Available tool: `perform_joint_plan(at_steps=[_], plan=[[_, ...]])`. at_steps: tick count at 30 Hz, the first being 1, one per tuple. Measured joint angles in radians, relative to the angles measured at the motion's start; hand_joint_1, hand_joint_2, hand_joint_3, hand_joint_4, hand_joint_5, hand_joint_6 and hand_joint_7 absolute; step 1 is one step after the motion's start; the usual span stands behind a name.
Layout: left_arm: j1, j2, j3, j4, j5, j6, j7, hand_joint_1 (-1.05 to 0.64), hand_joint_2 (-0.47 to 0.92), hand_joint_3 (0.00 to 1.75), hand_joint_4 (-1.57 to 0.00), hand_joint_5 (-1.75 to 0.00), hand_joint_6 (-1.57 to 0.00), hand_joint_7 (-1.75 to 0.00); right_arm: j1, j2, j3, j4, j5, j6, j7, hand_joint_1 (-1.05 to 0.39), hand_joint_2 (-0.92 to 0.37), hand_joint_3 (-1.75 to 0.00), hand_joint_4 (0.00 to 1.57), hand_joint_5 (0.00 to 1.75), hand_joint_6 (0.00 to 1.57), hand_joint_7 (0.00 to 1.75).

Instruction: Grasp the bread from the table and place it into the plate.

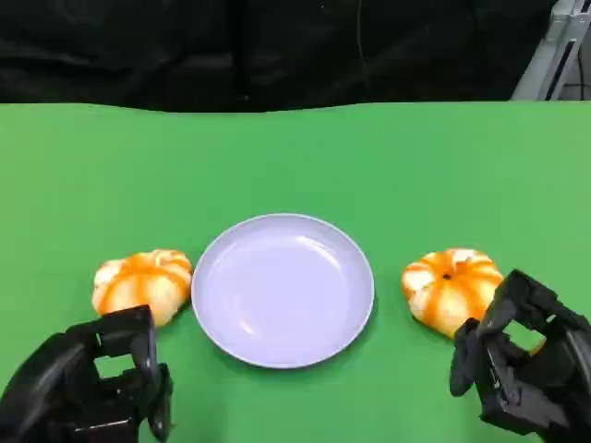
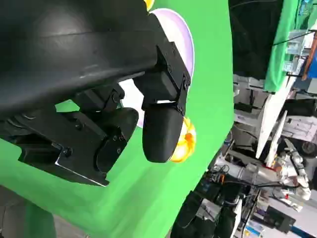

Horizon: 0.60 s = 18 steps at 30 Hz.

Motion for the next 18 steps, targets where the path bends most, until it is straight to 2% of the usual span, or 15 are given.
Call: perform_joint_plan(at_steps=[17,18], plan=[[0.0,0.0,0.0,0.0,0.004,-0.001,0.0,0.05,0.59,1.32,-0.93,-1.75,-0.79,-1.75,0.0,0.001,0.0,0.0,0.0,-0.004,0.0,-0.15,-0.43,-1.32,0.89,1.75,0.69,1.65],[0.0,0.0,0.0,0.001,0.004,-0.004,0.0,0.06,0.57,1.31,-0.88,-1.74,-0.75,-1.7,0.0,0.001,0.0,0.0,0.0,-0.007,0.0,-0.15,-0.43,-1.33,0.89,1.75,0.69,1.65]])
